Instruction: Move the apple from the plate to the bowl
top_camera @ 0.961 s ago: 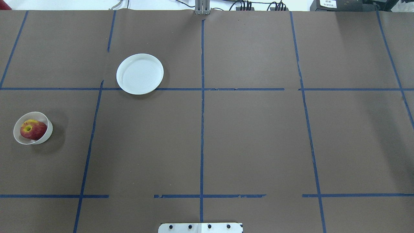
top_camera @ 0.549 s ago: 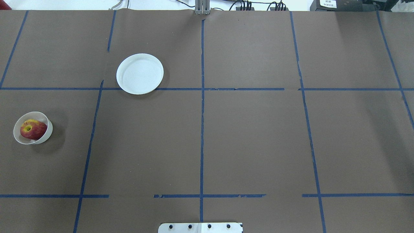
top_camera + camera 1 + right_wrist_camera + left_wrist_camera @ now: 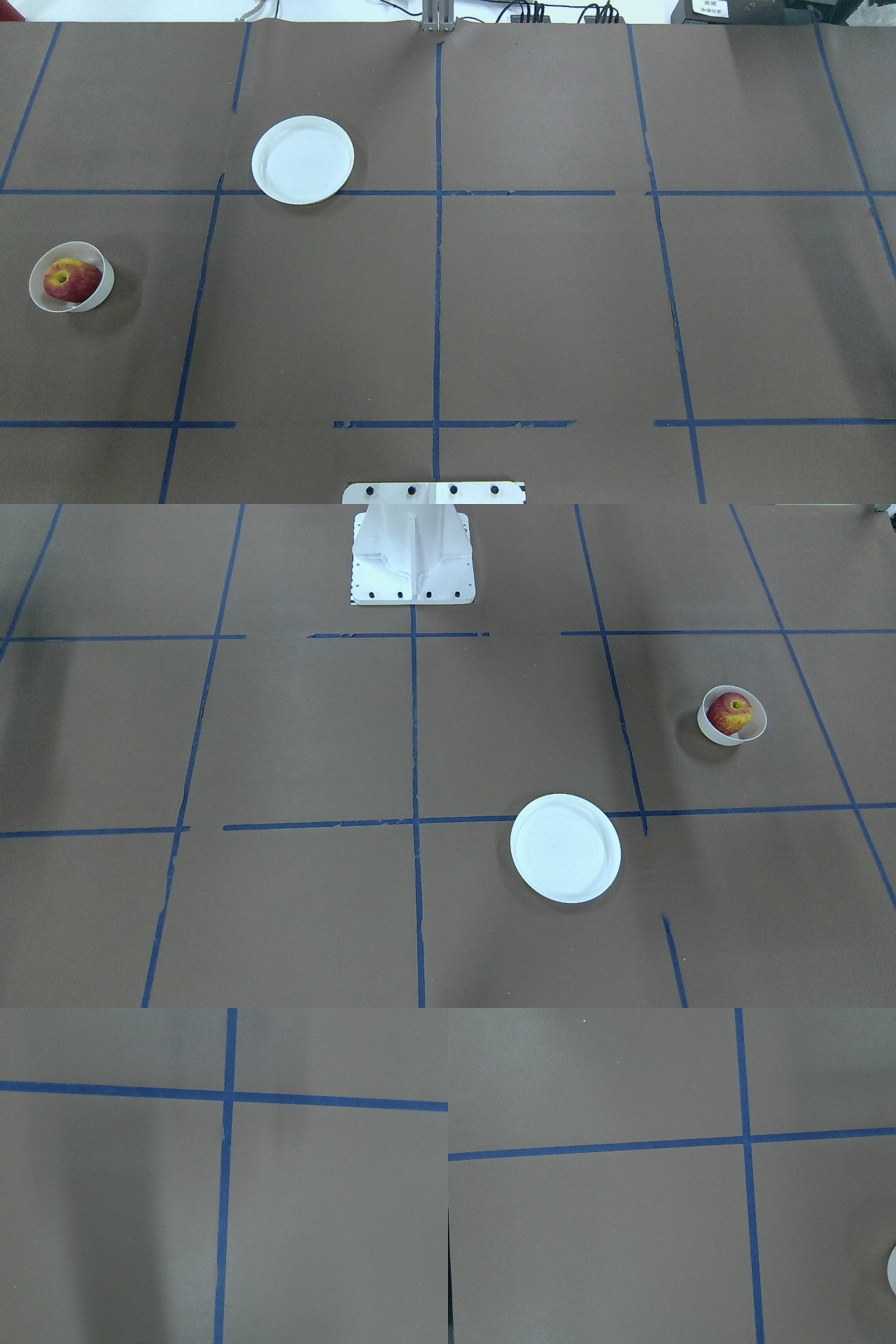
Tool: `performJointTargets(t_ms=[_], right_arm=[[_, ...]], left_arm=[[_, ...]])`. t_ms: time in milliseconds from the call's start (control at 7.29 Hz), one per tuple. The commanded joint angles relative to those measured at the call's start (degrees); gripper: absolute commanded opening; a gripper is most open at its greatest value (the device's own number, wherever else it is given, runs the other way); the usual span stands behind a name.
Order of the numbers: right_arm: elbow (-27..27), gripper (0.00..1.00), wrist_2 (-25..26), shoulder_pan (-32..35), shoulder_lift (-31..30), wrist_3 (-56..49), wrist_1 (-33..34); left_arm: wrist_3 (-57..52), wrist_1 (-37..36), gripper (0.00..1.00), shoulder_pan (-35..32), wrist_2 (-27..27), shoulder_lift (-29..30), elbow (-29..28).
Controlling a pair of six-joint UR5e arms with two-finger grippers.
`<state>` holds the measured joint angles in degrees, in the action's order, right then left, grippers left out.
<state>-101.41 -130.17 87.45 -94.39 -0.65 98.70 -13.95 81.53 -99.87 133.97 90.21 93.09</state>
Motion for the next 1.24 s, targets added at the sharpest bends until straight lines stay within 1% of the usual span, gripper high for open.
performJointTargets(t_ms=[0, 137, 275, 412, 686, 1098], right_arm=[[0.0, 1.00, 0.0, 0.0, 0.0, -0.1, 0.0], [0.0, 1.00, 0.0, 0.0, 0.0, 0.0, 0.0], [0.0, 1.00, 0.0, 0.0, 0.0, 0.0, 0.0], [0.0, 1.00, 0.0, 0.0, 0.0, 0.0, 0.0], [0.0, 1.00, 0.0, 0.0, 0.0, 0.0, -0.1], [0.0, 1.00, 0.0, 0.0, 0.0, 0.0, 0.0]], left_arm=[[-2.1, 0.2, 0.99, -0.7, 0.1, 0.4, -3.0], [-5.4, 0.2, 0.99, -1.2, 0.2, 0.5, -4.1], [-6.2, 0.2, 0.99, -2.5, 0.5, 0.3, -4.7], [-10.0, 0.3, 0.99, -4.8, 0.6, 0.5, -7.8], [-11.2, 0.4, 1.00, -5.3, 2.6, 0.8, -8.4], [-11.4, 0.4, 1.00, -5.4, 2.6, 0.8, -7.9]])
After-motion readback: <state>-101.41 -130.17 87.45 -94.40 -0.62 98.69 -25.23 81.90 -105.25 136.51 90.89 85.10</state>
